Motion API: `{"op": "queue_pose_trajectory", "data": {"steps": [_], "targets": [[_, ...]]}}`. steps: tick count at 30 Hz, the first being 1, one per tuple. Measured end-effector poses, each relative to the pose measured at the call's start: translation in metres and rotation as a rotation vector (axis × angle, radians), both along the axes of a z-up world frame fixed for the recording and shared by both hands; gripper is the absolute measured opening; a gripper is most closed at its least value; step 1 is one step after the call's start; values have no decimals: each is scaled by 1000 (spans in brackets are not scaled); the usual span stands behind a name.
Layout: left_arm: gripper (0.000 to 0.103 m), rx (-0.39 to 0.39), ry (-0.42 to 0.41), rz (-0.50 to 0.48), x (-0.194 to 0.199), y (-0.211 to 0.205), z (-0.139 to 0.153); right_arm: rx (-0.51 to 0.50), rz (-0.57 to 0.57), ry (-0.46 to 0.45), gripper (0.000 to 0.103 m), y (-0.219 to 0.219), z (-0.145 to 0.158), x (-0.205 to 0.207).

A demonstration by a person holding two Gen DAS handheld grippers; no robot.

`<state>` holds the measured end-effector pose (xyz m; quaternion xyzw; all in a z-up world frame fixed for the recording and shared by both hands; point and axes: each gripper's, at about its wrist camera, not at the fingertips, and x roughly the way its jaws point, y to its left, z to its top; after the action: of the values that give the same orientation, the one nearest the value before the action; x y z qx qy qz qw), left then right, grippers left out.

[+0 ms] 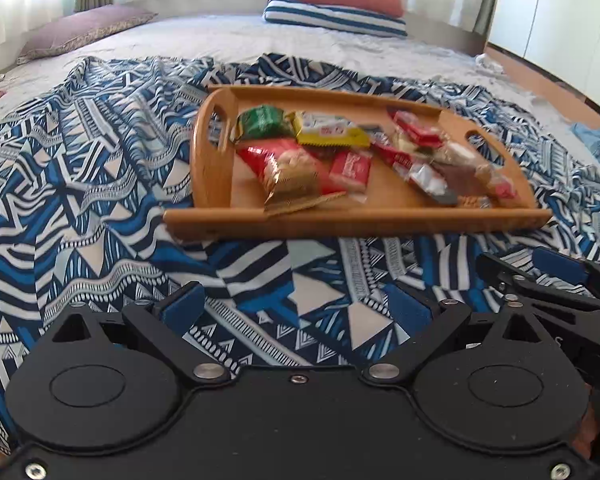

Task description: Organize snacks

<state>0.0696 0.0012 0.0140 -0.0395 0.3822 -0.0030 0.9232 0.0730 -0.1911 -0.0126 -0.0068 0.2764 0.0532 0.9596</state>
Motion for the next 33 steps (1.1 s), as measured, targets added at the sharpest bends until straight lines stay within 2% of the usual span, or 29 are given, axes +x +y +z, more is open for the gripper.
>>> {"op": "queue_pose_trajectory", "data": {"steps": [6, 10, 13, 20, 33], "targets": [[100, 27, 6, 14, 3, -1, -12, -6, -17, 39, 81, -1, -17, 2], [103, 47, 6, 13, 4, -5, -17, -2, -21, 28, 83, 0, -23, 0], [103, 73, -4, 18, 5, -9, -21, -23, 16, 32, 90, 4, -27, 0], [103, 61, -31, 22, 4, -6, -24, -30, 30, 38, 94, 7, -29, 4], [103, 61, -51, 26, 1, -6, -25, -25, 26, 24, 95, 5, -30, 1]]}}
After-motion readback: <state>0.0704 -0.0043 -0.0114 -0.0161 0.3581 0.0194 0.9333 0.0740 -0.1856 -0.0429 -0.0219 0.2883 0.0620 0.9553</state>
